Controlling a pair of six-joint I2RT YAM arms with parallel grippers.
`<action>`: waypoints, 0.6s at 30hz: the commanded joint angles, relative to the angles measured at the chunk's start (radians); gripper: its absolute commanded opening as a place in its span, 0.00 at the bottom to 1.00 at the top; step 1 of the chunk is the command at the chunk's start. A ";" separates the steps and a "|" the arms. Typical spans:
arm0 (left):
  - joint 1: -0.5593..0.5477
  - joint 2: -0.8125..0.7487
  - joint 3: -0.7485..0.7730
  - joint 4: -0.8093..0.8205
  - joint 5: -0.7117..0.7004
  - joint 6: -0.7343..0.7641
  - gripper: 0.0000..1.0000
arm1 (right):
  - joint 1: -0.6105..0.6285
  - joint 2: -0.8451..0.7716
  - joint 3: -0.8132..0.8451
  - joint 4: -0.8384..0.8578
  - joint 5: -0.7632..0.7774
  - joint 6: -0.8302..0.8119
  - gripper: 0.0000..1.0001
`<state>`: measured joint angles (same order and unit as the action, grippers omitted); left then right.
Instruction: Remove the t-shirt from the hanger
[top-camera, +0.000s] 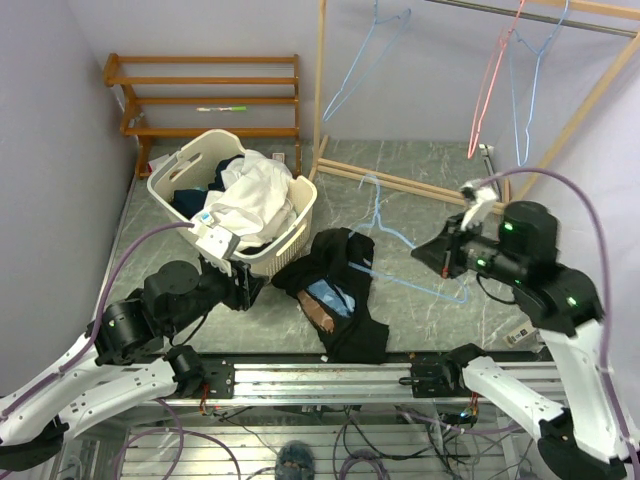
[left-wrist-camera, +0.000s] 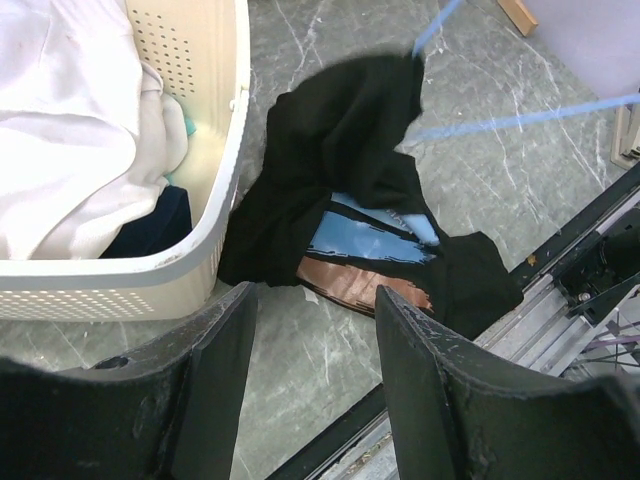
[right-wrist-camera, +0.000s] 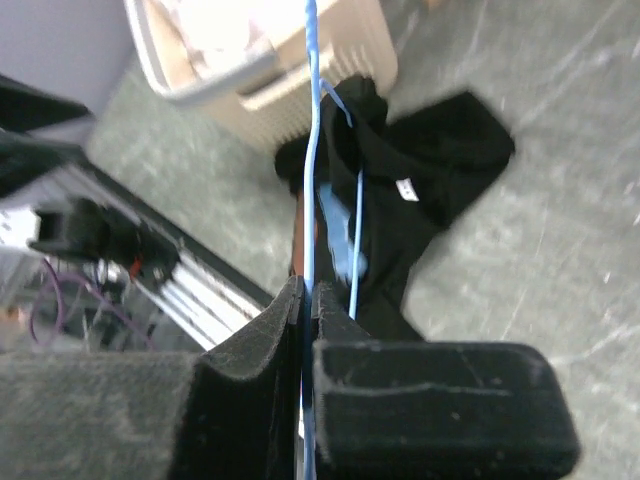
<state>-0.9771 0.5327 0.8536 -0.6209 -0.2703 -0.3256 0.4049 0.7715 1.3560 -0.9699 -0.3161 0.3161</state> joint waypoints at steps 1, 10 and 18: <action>-0.001 -0.011 -0.009 0.006 -0.022 -0.013 0.61 | -0.005 0.034 -0.062 -0.105 -0.055 -0.073 0.00; -0.001 -0.002 -0.011 0.004 -0.018 -0.016 0.61 | -0.004 0.026 0.095 -0.152 0.101 -0.031 0.00; -0.002 -0.005 -0.010 0.003 -0.021 -0.017 0.62 | -0.003 -0.031 0.243 -0.116 0.062 0.007 0.00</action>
<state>-0.9771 0.5301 0.8497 -0.6224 -0.2768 -0.3313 0.4049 0.7998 1.5555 -1.1347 -0.2478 0.2886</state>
